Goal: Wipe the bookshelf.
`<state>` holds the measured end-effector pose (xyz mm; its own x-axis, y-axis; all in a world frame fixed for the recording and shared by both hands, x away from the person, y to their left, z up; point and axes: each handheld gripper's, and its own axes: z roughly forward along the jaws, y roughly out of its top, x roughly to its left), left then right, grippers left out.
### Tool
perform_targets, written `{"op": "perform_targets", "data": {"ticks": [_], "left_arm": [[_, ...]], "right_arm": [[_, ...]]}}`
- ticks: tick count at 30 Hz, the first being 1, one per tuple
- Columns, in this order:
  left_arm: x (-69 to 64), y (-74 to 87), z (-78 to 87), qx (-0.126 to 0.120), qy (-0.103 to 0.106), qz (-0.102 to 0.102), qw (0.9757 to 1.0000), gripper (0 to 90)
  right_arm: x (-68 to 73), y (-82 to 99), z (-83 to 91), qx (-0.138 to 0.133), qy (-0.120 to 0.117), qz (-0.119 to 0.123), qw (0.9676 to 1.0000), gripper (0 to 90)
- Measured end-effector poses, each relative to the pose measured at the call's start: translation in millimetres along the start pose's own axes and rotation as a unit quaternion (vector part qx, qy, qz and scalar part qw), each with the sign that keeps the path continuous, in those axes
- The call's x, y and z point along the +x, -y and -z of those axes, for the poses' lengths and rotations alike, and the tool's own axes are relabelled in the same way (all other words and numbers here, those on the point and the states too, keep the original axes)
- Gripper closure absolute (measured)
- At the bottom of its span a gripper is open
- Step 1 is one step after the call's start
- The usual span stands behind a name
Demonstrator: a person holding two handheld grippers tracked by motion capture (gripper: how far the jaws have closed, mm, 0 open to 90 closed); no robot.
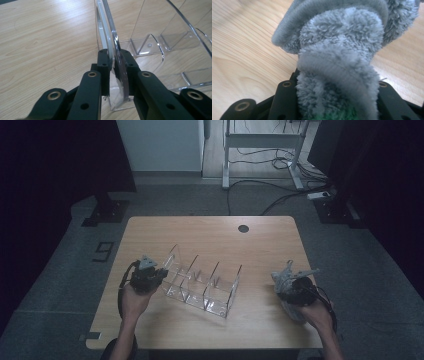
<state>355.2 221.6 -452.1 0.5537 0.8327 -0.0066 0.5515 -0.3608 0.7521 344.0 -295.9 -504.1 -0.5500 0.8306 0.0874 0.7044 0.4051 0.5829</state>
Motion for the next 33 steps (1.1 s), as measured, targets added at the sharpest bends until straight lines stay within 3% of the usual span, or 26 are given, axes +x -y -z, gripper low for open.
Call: {"op": "perform_targets", "data": {"ticks": [8, 14, 21, 33], "left_arm": [[-0.2, -2.2, -1.5, 0.003, -0.01, -0.004, 0.9999, 82.5], [0.8, -2.6, -2.4, 0.002, -0.01, -0.002, 0.9999, 83.1], [3.2, -1.7, -2.5, -0.002, 0.0, -0.002, 1.0, 82.9], [0.3, -3.9, -4.4, 0.003, -0.011, -0.006, 0.9999, 84.3]], "right_arm": [[23.2, -23.3, 18.2, -0.062, -0.05, 0.004, 0.9968, 56.9], [49.1, -47.0, 16.1, -0.08, -0.083, 0.044, 0.9924, 56.9], [76.3, -72.8, -1.8, -0.076, -0.075, 0.089, 0.9903, 56.7], [95.4, -86.9, -13.8, -0.075, -0.077, 0.126, 0.9862, 57.9]]}}
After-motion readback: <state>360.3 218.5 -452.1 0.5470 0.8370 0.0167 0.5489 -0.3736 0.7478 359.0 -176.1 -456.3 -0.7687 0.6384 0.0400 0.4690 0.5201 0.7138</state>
